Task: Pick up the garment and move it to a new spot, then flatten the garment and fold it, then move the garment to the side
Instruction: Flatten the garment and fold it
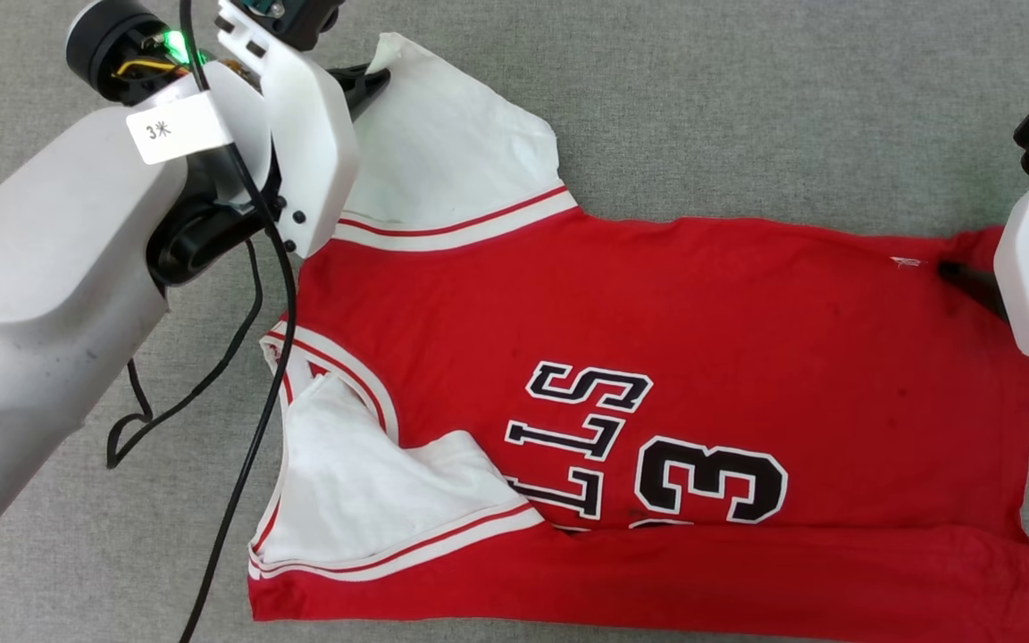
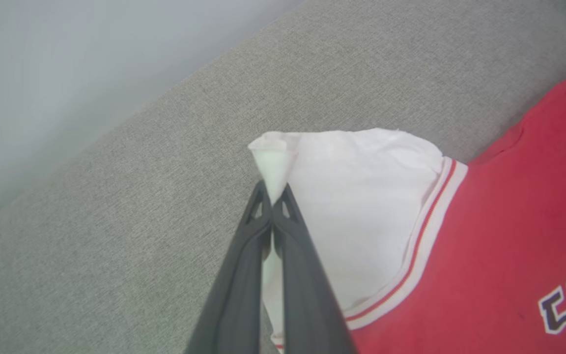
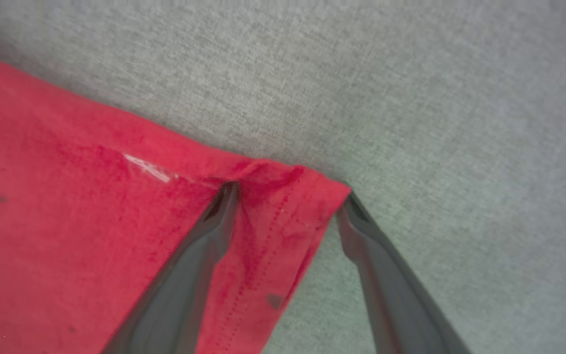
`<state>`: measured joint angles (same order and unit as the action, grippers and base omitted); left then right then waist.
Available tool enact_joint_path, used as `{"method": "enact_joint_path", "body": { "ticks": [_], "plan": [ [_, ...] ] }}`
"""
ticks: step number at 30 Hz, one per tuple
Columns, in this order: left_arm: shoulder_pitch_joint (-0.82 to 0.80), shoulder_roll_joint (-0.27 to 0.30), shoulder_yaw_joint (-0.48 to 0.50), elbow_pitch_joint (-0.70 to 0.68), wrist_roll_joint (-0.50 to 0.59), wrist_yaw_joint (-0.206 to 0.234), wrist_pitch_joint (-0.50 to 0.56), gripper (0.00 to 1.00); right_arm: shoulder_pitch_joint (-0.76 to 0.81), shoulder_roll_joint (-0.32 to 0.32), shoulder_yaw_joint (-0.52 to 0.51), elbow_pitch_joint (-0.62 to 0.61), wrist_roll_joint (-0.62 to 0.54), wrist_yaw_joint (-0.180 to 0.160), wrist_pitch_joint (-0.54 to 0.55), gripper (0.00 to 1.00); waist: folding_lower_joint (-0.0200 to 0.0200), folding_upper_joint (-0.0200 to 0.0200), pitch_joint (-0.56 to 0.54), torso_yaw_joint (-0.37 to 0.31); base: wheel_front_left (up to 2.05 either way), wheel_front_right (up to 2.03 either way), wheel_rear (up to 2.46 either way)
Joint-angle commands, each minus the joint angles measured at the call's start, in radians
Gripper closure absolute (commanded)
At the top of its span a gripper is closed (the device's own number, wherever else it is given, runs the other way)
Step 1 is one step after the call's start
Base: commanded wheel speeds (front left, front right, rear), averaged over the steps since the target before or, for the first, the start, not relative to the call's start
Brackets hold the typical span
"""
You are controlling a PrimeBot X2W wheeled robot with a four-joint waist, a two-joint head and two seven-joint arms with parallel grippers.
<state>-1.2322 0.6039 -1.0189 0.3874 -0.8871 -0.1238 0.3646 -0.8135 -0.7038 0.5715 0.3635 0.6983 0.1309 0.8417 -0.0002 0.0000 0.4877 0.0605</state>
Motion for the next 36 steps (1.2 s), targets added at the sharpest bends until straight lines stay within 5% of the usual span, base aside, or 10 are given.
{"method": "enact_joint_path", "body": {
  "ticks": [1, 2, 3, 19, 36],
  "plan": [
    [-0.004, 0.003, 0.001, 0.003, -0.005, -0.003, -0.008, 1.0, 0.029, 0.036, 0.038, 0.026, 0.006, 0.0, -0.006, 0.0, 0.0002, 0.0, -0.002, -0.002, 0.0, 0.0, 0.0],
    [-0.001, 0.004, -0.001, 0.008, -0.004, -0.003, -0.01, 1.0, 0.017, 0.035, 0.04, 0.027, 0.014, 0.0, -0.021, 0.75, 0.0002, 0.0, -0.007, -0.005, 0.0, 0.0, 0.0],
    [0.002, 0.005, -0.003, 0.013, -0.006, -0.003, -0.013, 1.0, 0.004, 0.033, 0.044, 0.027, 0.02, 0.0, -0.033, 1.0, 0.0002, 0.0, -0.011, -0.007, 0.0, 0.0, 0.0],
    [0.155, 0.053, -0.019, -0.008, -0.069, 0.014, -0.093, 1.0, 0.073, -0.037, 0.082, -0.028, 0.113, -0.001, -0.318, 1.0, 0.0002, 0.0, -0.22, -0.035, 0.0, 0.0, 0.0],
    [0.561, 0.23, -0.049, -0.317, -0.162, 0.225, -0.178, 1.0, 0.452, -0.056, -0.001, -0.143, 0.147, -0.001, -0.474, 1.0, 0.0002, 0.0, -0.404, -0.028, 0.0, 0.0, 0.0]
  ]
}}
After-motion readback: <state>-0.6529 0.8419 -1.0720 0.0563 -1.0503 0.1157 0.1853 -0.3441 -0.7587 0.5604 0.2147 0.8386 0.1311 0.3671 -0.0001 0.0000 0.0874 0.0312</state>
